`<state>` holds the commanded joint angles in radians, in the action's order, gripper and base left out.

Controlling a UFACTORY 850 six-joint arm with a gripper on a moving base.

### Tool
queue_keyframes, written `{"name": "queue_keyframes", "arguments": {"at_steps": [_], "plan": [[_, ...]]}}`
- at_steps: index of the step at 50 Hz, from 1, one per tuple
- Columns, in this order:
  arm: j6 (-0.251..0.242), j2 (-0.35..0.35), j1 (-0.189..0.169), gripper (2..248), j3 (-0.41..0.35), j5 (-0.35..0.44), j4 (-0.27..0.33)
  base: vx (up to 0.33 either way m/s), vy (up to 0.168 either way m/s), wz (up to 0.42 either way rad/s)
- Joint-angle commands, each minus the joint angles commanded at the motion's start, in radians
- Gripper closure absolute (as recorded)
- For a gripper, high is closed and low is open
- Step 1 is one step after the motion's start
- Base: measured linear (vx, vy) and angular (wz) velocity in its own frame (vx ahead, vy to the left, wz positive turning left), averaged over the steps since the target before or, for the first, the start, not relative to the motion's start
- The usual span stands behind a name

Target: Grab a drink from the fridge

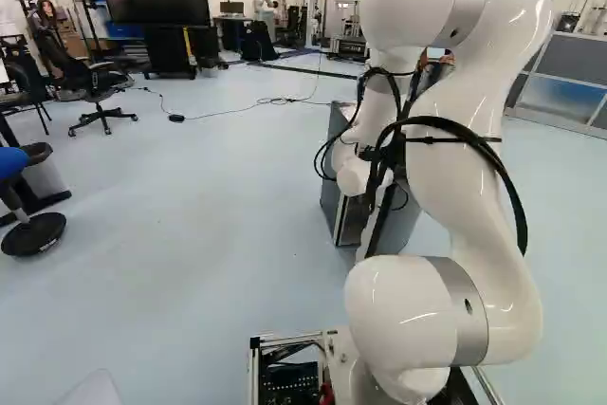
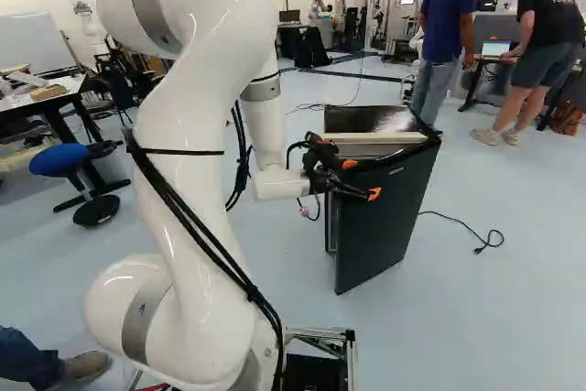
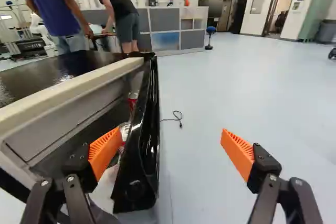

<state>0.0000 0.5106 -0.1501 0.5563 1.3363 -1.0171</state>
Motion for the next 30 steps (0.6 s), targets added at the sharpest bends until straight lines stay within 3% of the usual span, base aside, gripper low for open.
{"name": "queue_keyframes", "arguments": {"at_steps": [30], "plan": [[0.0,-0.061,-0.068,3,-0.1,-0.016,-0.167,0.0,0.0,0.0]]}}
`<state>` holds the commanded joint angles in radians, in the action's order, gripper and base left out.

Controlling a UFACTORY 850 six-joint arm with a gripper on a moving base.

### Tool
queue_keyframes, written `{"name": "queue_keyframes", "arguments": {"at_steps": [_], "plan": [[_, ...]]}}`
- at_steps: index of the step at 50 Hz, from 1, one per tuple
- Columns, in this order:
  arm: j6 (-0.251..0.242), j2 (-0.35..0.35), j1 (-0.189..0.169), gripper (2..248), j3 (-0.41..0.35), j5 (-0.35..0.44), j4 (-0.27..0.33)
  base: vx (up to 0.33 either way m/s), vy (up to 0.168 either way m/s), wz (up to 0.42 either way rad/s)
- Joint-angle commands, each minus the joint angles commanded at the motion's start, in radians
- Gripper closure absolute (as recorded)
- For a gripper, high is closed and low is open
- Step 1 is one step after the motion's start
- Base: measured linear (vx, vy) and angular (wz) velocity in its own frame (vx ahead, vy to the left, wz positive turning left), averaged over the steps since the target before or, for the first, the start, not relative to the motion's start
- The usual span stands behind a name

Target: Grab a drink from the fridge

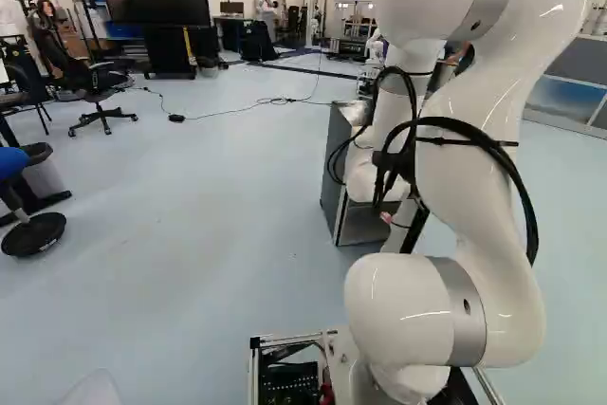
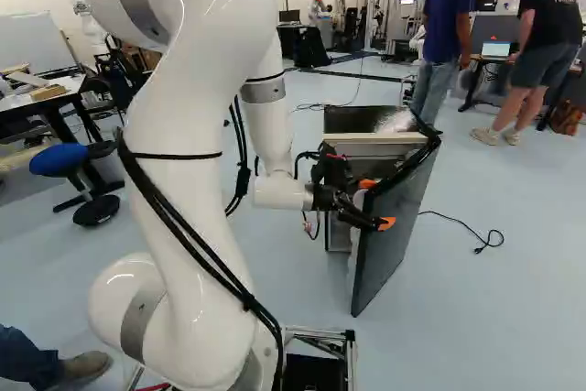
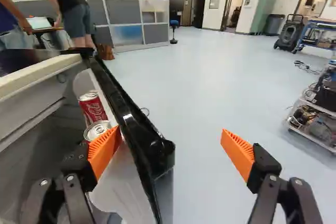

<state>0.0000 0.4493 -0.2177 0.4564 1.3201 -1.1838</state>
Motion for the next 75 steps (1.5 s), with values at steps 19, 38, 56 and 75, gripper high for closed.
{"name": "queue_keyframes", "arguments": {"at_steps": [19,38,56,75], "plan": [[0.0,-0.028,-0.055,3,-0.048,0.0,-0.112,0.0,0.0,0.0],[0.0,-0.024,-0.13,3,-0.039,0.0,-0.172,0.0,0.0,0.0],[0.0,-0.022,-0.136,3,-0.037,0.0,-0.173,0.0,0.0,0.0],[0.0,-0.007,-0.132,3,-0.009,0.0,-0.173,0.0,0.0,0.0]]}}
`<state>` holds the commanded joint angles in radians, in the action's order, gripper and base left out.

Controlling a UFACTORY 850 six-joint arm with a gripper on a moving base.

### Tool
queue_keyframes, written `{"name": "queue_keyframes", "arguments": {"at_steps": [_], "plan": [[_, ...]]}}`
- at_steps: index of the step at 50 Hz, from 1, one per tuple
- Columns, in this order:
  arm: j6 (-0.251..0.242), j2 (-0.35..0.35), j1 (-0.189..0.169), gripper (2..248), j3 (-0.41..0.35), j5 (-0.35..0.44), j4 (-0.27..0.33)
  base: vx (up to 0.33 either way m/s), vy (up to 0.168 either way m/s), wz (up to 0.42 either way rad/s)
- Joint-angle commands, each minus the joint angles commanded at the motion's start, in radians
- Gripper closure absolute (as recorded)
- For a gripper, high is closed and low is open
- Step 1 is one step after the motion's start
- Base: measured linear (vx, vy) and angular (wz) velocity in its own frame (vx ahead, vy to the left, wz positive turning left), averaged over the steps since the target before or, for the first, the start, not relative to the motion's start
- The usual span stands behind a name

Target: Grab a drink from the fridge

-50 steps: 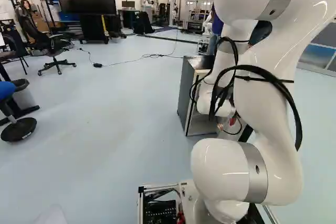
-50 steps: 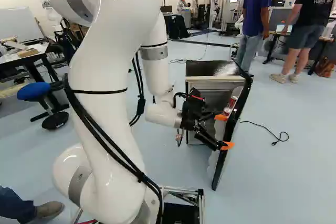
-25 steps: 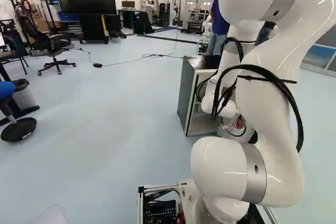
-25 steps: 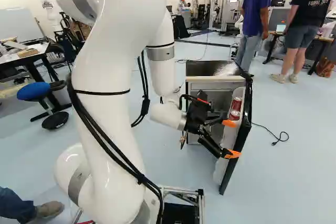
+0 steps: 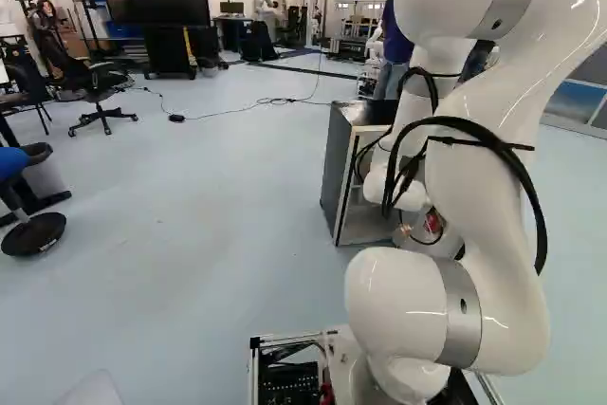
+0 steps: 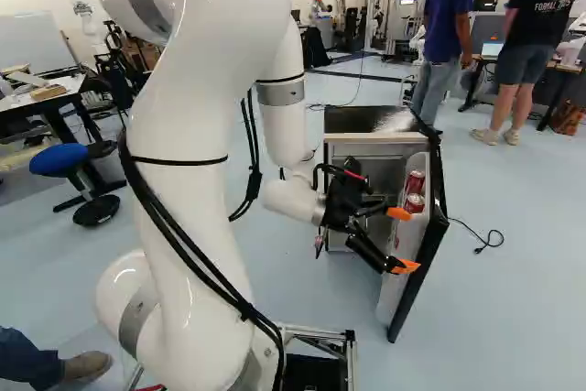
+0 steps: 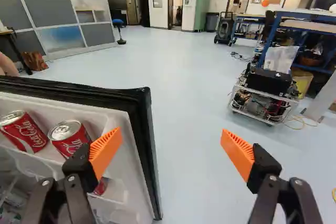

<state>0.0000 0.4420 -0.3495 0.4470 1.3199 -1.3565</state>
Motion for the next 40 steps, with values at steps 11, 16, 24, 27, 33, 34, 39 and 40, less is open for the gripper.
{"name": "queue_keyframes", "arguments": {"at_steps": [11,16,24,27,33,34,39,40], "plan": [[0.0,0.027,-0.039,3,0.049,0.0,0.0,0.0,0.0,0.0],[0.0,0.039,-0.064,3,0.071,0.0,0.0,0.0,0.0,0.0],[0.0,0.058,-0.106,3,0.107,0.0,0.0,0.0,0.0,0.0],[0.0,0.065,-0.122,3,0.121,0.0,0.0,0.0,0.0,0.0],[0.0,0.08,-0.152,3,0.148,0.0,0.0,0.0,0.0,0.0],[0.0,0.083,-0.157,3,0.152,0.0,0.0,0.0,0.0,0.0],[0.0,0.095,-0.182,3,0.176,0.0,0.0,0.0,0.0,0.0],[0.0,0.098,-0.187,3,0.18,0.0,0.0,0.0,0.0,0.0]]}}
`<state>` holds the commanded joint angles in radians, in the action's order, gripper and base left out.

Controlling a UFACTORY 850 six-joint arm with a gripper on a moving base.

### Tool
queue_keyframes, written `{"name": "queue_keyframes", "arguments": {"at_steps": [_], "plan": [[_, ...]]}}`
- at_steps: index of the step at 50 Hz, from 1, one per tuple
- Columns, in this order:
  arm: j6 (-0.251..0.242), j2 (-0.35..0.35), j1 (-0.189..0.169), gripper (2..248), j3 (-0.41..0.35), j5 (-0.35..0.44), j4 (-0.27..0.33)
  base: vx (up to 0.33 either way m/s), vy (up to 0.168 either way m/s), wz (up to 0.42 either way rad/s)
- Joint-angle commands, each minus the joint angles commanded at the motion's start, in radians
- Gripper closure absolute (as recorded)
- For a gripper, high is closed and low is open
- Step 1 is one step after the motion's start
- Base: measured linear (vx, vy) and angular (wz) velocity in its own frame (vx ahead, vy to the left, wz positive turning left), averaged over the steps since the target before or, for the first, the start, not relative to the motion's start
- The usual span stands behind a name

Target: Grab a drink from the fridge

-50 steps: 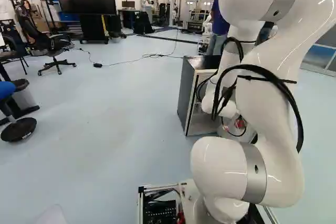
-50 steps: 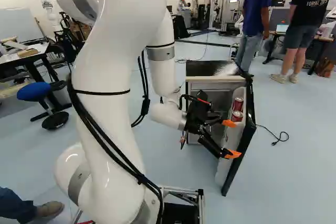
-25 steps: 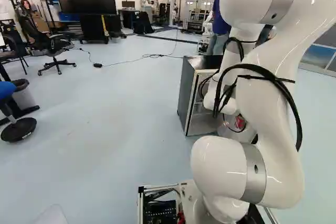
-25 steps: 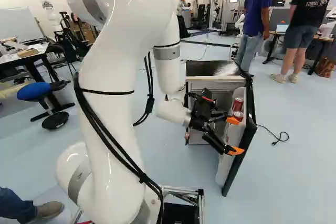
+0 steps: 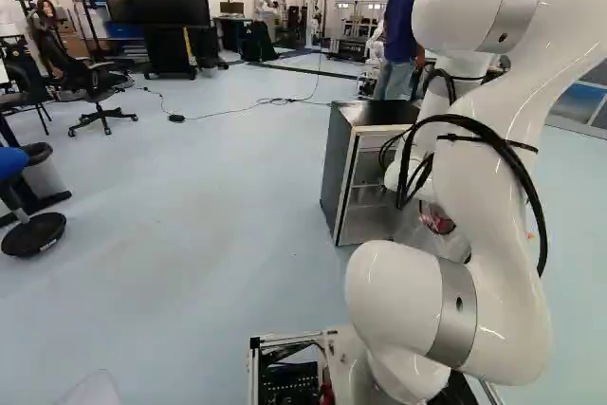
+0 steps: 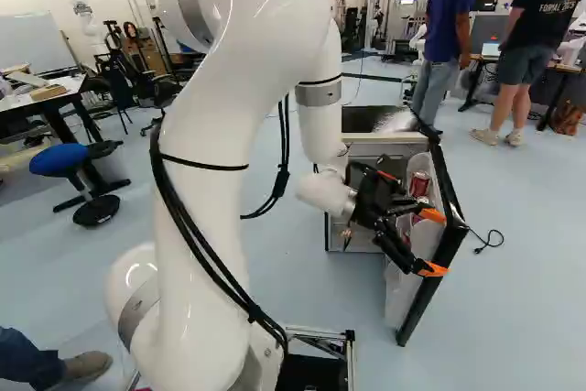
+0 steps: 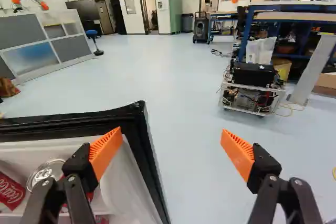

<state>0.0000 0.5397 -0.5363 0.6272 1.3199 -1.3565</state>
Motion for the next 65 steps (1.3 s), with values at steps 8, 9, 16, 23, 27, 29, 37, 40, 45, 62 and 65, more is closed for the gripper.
{"name": "queue_keyframes", "arguments": {"at_steps": [8,9,16,23,27,29,37,40,45,62,65], "plan": [[0.0,0.021,-0.038,3,0.038,0.0,0.0,0.0,0.0,0.0],[0.0,0.023,-0.043,3,0.043,0.0,0.0,0.0,0.0,0.0],[0.0,0.041,-0.074,3,0.076,0.0,0.0,0.0,0.0,0.0],[0.0,0.051,-0.094,3,0.093,0.0,0.0,0.0,0.0,0.0],[0.0,0.052,-0.097,3,0.096,0.0,0.0,0.0,0.0,0.0],[0.0,0.053,-0.098,3,0.097,0.0,0.0,0.0,0.0,0.0],[0.0,0.053,-0.1,3,0.098,0.0,0.0,0.0,0.0,0.0],[0.0,0.053,-0.1,3,0.098,0.0,0.0,0.0,0.0,0.0],[0.0,0.056,-0.101,3,0.103,0.0,0.0,0.0,0.0,0.0],[0.0,0.1,-0.143,3,0.184,0.0,0.0,0.0,0.0,0.0],[0.0,0.11,-0.152,3,0.202,0.0,0.0,0.0,0.0,0.0]]}}
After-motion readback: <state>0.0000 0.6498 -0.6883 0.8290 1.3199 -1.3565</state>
